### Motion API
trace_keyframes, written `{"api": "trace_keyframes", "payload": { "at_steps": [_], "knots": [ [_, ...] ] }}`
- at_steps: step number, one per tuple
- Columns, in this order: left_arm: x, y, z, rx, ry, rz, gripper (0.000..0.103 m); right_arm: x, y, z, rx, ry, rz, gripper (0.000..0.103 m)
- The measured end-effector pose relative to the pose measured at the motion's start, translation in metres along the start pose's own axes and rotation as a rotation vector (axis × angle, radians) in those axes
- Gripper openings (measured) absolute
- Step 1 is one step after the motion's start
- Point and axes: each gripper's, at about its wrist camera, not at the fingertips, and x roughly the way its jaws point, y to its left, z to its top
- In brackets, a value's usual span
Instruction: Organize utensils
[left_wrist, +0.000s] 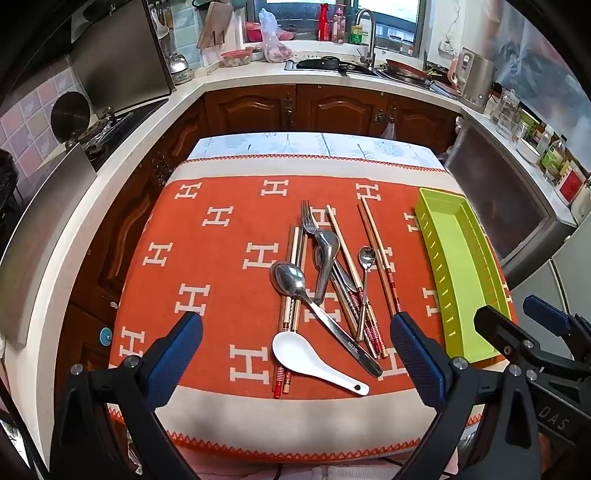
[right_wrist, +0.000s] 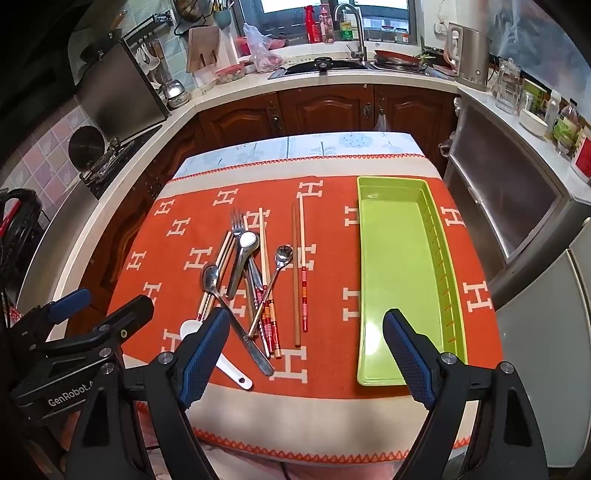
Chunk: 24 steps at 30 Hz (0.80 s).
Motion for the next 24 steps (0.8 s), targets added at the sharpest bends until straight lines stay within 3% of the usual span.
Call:
{"api": "trace_keyframes", "payload": {
  "at_steps": [24],
  "knots": [
    [0.0009,0.0035,0.0001,-0.006,0.01,0.0,0.1,-0.0002,0.0032,0.0007,-0.004,-0.001,-0.001,0.087]
  ]
}}
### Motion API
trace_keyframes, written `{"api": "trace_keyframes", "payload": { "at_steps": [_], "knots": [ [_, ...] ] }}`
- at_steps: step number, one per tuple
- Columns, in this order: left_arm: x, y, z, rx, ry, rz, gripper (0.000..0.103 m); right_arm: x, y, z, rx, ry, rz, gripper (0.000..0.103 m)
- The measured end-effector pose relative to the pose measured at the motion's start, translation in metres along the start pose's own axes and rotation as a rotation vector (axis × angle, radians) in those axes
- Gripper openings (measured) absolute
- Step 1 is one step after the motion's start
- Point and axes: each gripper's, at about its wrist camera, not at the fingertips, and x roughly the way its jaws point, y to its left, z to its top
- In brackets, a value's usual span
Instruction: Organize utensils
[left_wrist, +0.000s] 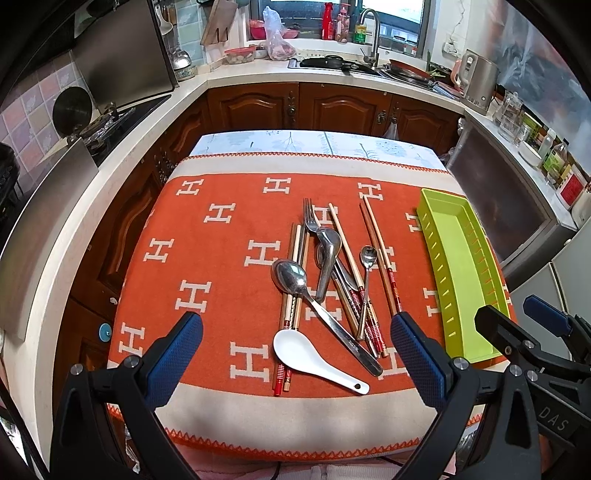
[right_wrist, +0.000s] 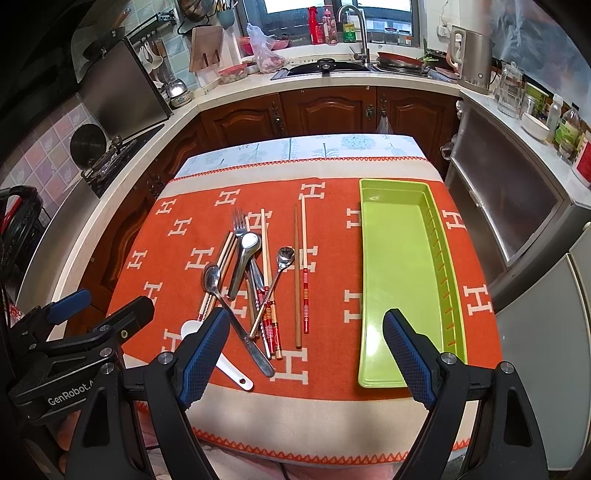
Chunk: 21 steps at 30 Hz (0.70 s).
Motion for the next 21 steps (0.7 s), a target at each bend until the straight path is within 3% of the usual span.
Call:
{"api": "trace_keyframes", "payload": {
  "at_steps": [12,17,21],
  "knots": [
    [0.0008,-0.0003,-0.0032,-0.026,0.026,-0.021,0.101,-0.0018,0.0032,0.0006,-0.01,-0.002,0.001,0.087],
    [-0.0023,-0.0019,-0.003,-0.018,-0.019,-0.016,0.1,-0.0021,0.0035,-0.0014,-0.012,-0.004,0.003,0.087],
    [-0.0039,0.0007,-0.004,-0.065,-0.075,-0.092,0.1,-0.002,0.0028,-0.0022,-0.013,-0.003,0.003,0.086]
  ]
}}
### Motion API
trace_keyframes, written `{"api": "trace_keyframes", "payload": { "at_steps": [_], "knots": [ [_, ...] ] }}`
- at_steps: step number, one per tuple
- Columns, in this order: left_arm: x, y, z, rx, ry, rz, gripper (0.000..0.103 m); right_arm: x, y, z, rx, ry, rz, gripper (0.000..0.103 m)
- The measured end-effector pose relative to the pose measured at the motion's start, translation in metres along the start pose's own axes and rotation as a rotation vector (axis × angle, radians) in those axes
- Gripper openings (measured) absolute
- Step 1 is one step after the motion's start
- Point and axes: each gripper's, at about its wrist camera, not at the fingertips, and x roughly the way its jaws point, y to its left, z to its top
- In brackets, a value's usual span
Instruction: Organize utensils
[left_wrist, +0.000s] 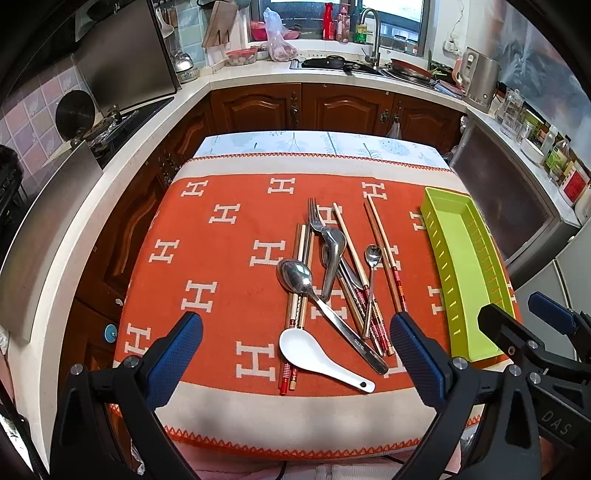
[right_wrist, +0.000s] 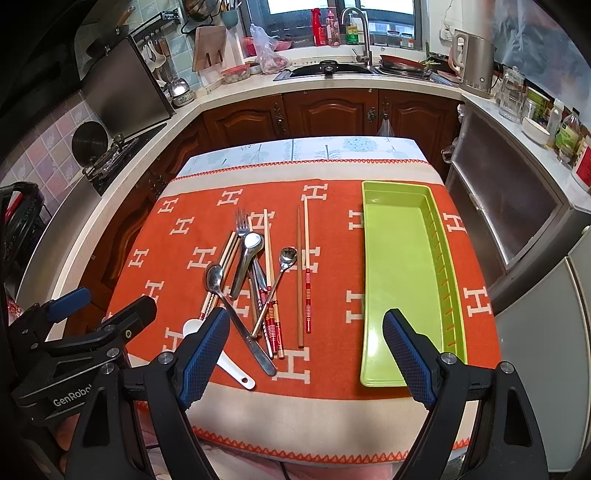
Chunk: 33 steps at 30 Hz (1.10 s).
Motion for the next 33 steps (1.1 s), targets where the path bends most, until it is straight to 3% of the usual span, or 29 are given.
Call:
{"api": "trace_keyframes", "payload": {
  "at_steps": [7,19,28,33],
  "knots": [
    [0.003,0.0,0.002,0.06,0.087,0.083,0.096,0.001,0.005,0.002,-0.019,0.007,0.01,0.081],
    [0.009,0.013,0.017,0.07,0.075,0.062,0.097,0.019,0.013,0.02,-0.073,0.043,0.043,0.063],
    [0.038,0.045,0.048,0.11,0.111,0.108,0.098,0.078,0.006,0.076,-0.06,0.152,0.105,0.055],
    [0.081,0.074,0.059,0.086,0.165,0.083,0.098,0.13,0.0,0.108,-0.033,0.221,0.133,0.04]
  ]
}}
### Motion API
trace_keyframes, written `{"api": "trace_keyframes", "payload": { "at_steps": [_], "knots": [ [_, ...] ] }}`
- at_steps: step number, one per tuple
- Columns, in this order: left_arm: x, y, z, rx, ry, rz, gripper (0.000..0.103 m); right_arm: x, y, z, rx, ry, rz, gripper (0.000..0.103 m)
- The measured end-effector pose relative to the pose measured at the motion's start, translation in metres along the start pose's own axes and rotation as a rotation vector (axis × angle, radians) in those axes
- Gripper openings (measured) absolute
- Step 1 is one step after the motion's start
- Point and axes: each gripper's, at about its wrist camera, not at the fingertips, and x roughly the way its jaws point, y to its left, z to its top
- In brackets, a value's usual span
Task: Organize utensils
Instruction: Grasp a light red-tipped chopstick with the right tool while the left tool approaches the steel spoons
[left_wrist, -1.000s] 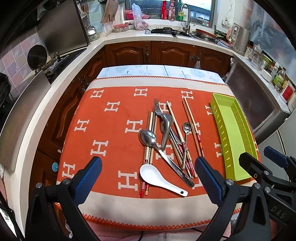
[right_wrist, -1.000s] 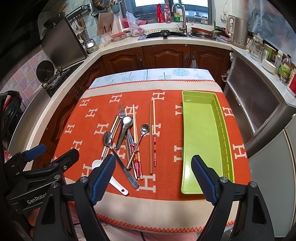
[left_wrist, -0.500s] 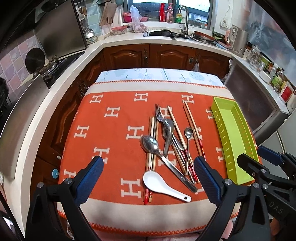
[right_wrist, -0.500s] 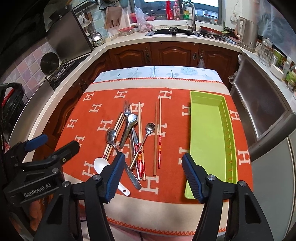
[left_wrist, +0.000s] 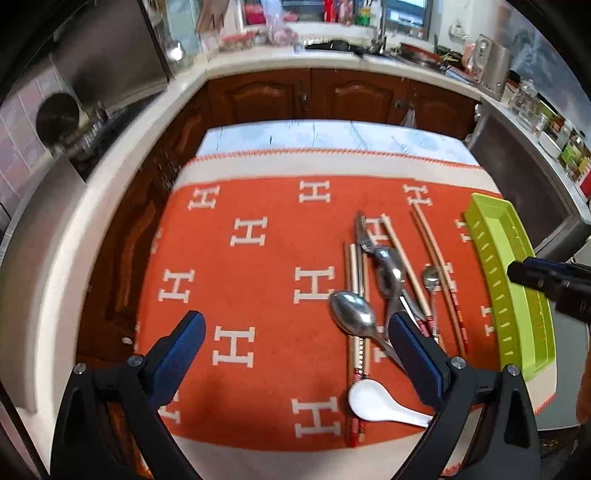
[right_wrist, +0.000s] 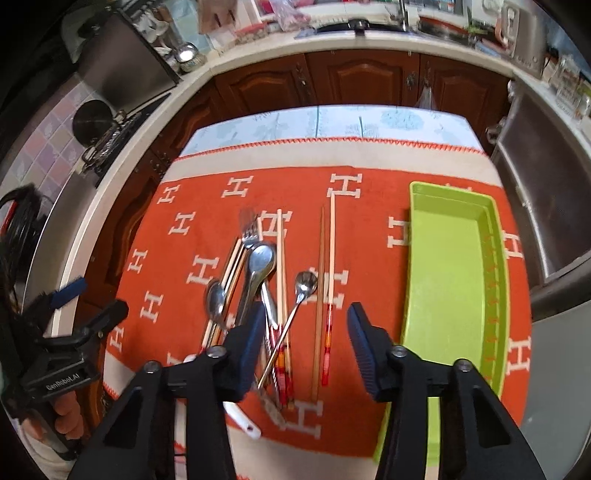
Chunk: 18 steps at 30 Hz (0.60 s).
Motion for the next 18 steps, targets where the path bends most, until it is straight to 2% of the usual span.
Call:
{"api": "trace_keyframes", "payload": {
  "at_steps": [4,7,8,15,18],
  "knots": [
    [0.03,0.014,0.009,-0.046,0.03,-0.054,0.085,0.038,-0.006,0.027,0.003,0.046,0.002,0.037],
    [0.05,0.016,0.018,-0.065,0.052,-0.101,0.077,0.07,-0.009,0.043,0.003,0.087,-0.032,0.034],
    [0.056,0.014,0.018,-0.066,0.065,-0.117,0.074,0.083,-0.011,0.049,0.004,0.107,-0.043,0.03],
    [0.098,-0.012,0.037,-0.03,0.163,-0.193,0.043,0.143,-0.024,0.065,0.012,0.192,-0.071,0.018],
    [0.111,-0.021,0.043,-0.015,0.193,-0.199,0.029,0.16,-0.028,0.068,0.005,0.217,-0.088,0.014]
  ]
}}
